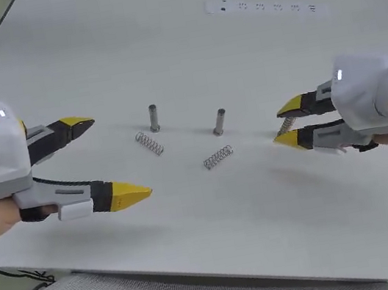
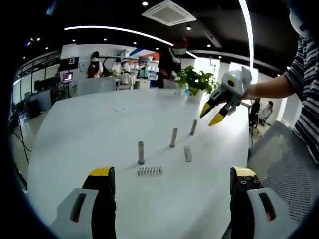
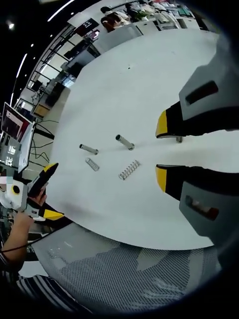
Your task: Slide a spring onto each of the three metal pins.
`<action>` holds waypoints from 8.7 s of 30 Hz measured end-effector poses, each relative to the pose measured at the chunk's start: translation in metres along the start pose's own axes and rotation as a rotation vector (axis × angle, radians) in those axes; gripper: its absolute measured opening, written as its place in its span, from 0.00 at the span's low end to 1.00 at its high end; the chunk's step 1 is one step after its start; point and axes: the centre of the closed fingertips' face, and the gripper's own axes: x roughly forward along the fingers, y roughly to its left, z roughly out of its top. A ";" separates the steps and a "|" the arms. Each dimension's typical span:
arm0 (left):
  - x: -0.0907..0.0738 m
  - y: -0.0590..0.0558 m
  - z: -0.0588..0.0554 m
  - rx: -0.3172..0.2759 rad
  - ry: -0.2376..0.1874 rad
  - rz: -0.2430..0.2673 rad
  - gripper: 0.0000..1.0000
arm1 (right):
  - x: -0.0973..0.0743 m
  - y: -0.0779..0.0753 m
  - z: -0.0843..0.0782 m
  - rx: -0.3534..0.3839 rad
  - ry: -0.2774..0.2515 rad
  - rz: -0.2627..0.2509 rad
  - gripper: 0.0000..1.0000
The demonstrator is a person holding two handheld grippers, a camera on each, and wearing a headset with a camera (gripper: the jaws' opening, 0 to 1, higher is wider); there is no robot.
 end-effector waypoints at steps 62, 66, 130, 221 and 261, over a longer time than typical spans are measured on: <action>-0.008 -0.010 -0.012 -0.017 0.025 -0.009 0.92 | 0.095 0.037 0.001 -0.131 0.155 0.289 0.13; -0.004 -0.016 -0.010 -0.003 0.031 -0.032 0.92 | 0.087 0.041 0.002 -0.113 0.139 0.274 0.13; 0.089 -0.097 0.020 0.127 0.057 -0.414 0.22 | 0.019 0.062 0.049 -0.057 0.040 0.186 0.13; 0.082 -0.112 0.007 0.188 0.092 -0.525 0.07 | -0.006 0.073 0.072 -0.133 -0.094 0.209 0.12; 0.083 -0.117 0.002 0.196 0.104 -0.520 0.08 | 0.001 0.081 0.104 -0.023 -0.252 0.187 0.12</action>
